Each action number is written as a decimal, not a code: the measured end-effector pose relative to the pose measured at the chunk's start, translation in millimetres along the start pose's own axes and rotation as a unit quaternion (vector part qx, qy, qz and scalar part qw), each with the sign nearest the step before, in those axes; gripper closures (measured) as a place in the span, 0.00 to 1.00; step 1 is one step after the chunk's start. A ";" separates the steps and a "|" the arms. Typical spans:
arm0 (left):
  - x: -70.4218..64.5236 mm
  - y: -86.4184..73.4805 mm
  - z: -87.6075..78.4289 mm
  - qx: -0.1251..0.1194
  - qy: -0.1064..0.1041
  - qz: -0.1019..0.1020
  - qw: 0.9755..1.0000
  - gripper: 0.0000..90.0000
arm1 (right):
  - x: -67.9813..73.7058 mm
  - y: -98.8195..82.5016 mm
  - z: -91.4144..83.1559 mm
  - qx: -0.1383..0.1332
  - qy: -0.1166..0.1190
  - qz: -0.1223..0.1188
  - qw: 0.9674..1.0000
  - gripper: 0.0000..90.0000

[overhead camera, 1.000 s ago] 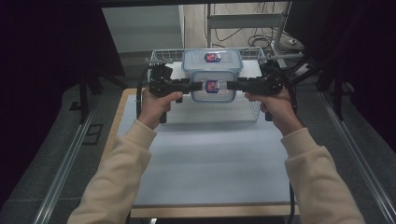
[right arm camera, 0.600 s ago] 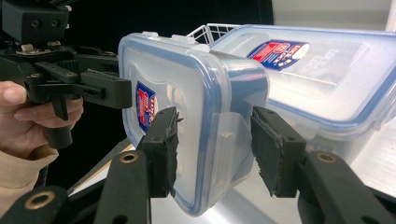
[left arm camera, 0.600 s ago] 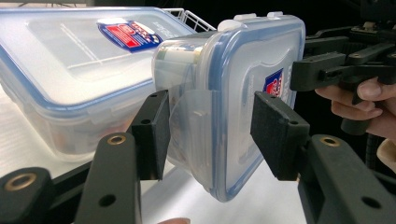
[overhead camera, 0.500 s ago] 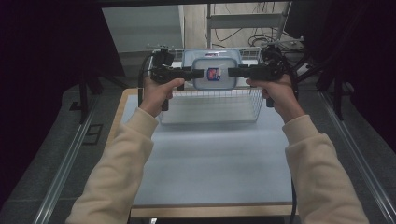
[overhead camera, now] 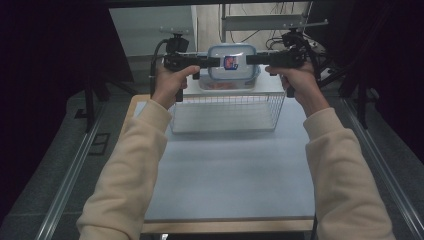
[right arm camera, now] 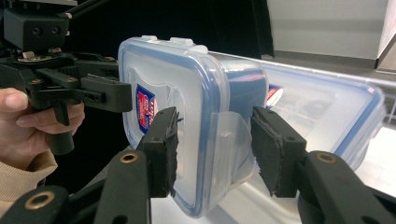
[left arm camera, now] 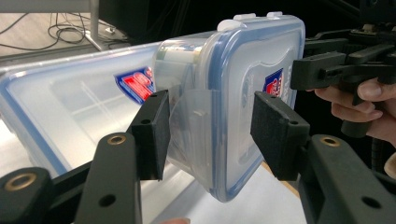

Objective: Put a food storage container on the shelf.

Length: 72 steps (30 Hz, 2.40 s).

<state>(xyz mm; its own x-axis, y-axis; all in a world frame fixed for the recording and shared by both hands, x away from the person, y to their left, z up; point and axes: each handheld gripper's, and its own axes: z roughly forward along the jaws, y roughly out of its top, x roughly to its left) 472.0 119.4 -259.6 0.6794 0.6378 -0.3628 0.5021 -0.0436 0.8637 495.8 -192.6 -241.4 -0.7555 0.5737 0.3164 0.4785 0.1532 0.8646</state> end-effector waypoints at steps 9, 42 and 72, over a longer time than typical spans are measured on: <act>19.7 17.3 8.2 0.002 0.003 -0.015 1.000 0.54 | -18.2 23.3 15.1 0.010 0.006 0.008 1.000 0.58; 56.1 17.0 33.0 -0.005 0.019 -0.114 0.993 0.37 | -55.1 12.7 44.9 -0.005 0.002 0.122 0.993 0.48; 14.2 -16.7 35.5 0.035 0.008 -0.029 0.999 0.98 | -35.6 -12.0 11.8 -0.020 -0.002 0.110 0.994 0.46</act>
<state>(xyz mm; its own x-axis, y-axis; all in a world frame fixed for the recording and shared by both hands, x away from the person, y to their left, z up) 492.2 101.9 -291.6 0.6396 0.6535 -0.4048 0.5768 -0.0600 0.8147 522.2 -205.4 -267.5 -0.6327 0.5923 0.4989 0.6145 -0.0082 0.7889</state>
